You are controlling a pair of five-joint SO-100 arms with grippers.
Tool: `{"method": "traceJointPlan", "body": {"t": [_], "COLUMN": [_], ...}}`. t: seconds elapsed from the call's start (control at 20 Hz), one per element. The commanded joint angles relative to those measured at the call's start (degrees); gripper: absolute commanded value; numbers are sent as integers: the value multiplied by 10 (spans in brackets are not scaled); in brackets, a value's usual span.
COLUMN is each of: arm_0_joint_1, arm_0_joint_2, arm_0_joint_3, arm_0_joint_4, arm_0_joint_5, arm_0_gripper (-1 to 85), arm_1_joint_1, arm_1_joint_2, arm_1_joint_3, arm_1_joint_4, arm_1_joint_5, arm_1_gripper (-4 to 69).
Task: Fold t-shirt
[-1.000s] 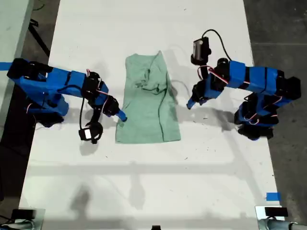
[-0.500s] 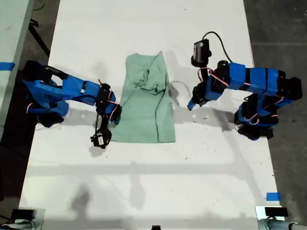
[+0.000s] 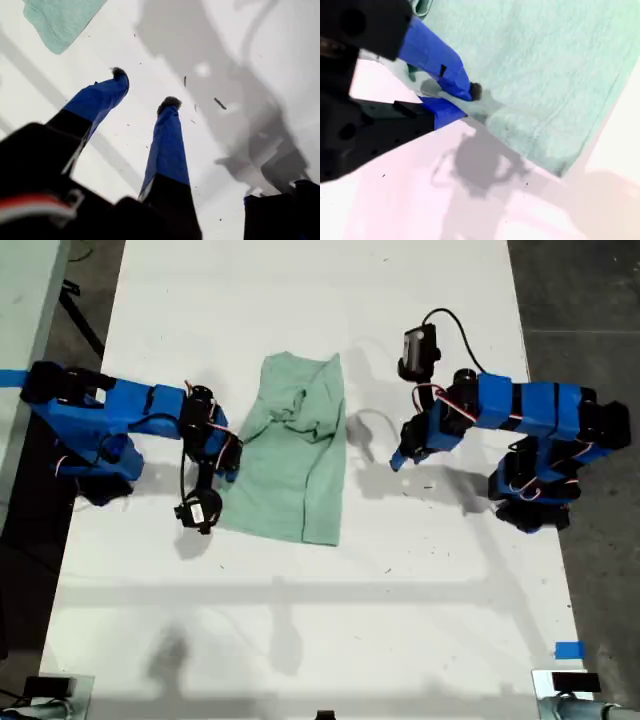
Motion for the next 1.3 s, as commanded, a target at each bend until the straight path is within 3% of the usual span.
{"method": "traceJointPlan", "body": {"t": [0.0, 0.2, 0.4, 0.45, 0.55, 0.6, 1.0, 1.15, 1.25], "arm_0_joint_1": [8, 16, -8, -7, 3, 7, -46, -2, 56], "arm_0_joint_2": [-137, -396, -433, -431, -404, -381, -39, 35, 81], "arm_0_joint_3": [-167, -522, -526, -526, -526, -524, -435, -316, -228], "arm_0_joint_4": [39, 140, 106, 105, 110, 121, 265, 265, 229], "arm_0_joint_5": [-14, -17, 4, 17, 42, 50, 95, 69, 26], "arm_0_gripper": [0, 0, 11, 45, 282, 350, 362, 356, 344], "arm_1_joint_1": [-9, -15, -18, -18, -17, -17, -23, -60, -92], "arm_1_joint_2": [33, 33, 32, 31, 30, 30, 30, 30, 29], "arm_1_joint_3": [-2, 4, 15, 17, 18, 20, 27, 23, 21], "arm_1_joint_4": [-14, -20, -36, -40, -44, -46, -56, -70, -76], "arm_1_joint_5": [7, 16, 18, 18, 18, 18, 20, 39, 61], "arm_1_gripper": [171, 169, 168, 168, 169, 169, 167, 163, 162]}}
